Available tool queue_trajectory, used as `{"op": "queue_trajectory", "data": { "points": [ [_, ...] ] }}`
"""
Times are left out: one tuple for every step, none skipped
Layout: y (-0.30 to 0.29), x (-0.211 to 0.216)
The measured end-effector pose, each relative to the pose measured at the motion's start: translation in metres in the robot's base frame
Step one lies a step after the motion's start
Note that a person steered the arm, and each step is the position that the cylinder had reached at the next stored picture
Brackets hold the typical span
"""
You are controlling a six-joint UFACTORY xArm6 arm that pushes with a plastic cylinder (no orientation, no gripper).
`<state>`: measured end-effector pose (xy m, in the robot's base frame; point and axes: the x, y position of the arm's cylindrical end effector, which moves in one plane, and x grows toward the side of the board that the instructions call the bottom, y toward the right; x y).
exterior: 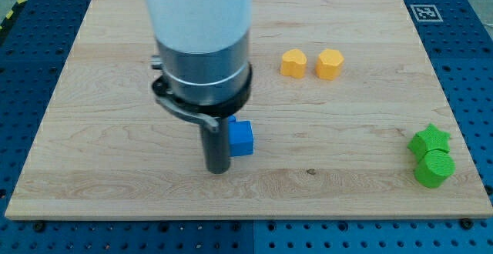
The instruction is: Separate the blue blocks
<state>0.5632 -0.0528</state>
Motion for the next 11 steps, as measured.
{"op": "queue_trajectory", "data": {
  "points": [
    [-0.02, 0.0],
    [-0.009, 0.004],
    [-0.001, 0.001],
    [-0.025, -0.021],
    [-0.04, -0.036],
    [-0.025, -0.037],
    [0.008, -0.044],
    [0.042, -0.057],
    [0.043, -0.078],
    [0.043, -0.09],
    [0.035, -0.09]
  ]
}}
